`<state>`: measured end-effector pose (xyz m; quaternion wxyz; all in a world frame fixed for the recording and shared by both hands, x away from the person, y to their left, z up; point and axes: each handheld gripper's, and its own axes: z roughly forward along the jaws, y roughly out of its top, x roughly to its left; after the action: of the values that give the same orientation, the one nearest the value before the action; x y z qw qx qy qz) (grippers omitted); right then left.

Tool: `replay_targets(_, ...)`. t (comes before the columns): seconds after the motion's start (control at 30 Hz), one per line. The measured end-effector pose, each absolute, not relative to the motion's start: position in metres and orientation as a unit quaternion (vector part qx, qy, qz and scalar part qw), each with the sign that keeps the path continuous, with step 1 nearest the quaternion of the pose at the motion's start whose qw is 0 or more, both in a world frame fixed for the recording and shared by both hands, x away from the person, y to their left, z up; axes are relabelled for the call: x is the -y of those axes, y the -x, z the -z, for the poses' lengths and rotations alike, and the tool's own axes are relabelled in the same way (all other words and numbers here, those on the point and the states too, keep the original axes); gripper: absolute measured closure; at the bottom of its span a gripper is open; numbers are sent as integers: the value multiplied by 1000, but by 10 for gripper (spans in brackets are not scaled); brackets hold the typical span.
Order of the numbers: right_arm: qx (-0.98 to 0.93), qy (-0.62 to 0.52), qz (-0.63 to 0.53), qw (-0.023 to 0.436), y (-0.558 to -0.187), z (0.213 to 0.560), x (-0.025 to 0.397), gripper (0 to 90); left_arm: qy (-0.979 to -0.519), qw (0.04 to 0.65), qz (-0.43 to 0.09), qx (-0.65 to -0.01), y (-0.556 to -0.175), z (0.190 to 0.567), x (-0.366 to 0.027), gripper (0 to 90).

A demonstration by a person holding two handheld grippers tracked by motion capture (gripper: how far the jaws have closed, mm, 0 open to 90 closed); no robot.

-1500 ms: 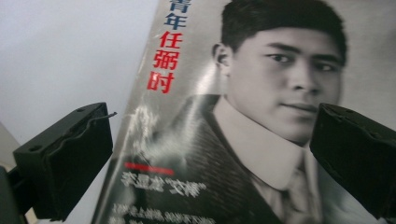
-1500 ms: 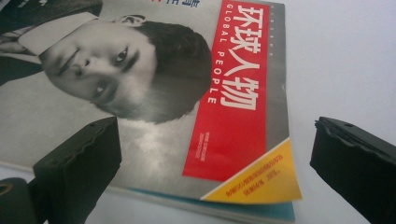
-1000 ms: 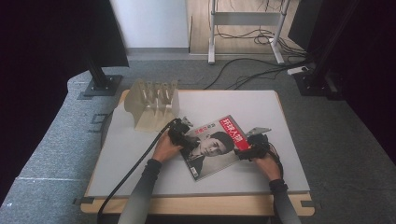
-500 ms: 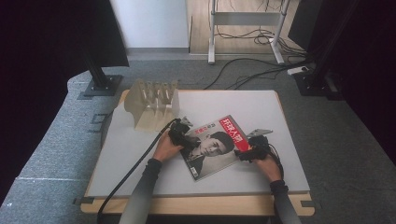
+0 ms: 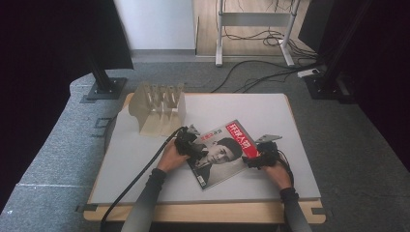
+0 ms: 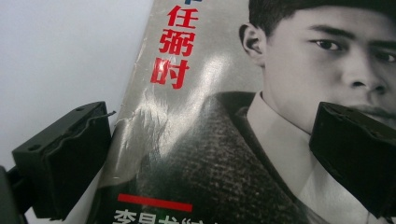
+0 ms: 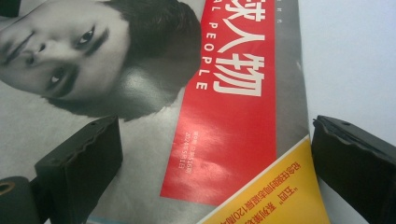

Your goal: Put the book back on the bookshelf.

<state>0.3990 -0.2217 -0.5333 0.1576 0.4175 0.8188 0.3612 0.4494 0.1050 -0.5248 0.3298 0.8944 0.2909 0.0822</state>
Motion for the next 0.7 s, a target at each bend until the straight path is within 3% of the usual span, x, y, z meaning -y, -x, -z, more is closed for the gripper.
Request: replay_targets(0.7, -838, -383, -356, 156, -378, 532, 201, 0, -891, 334, -84, -297, -379, 525, -135, 0)
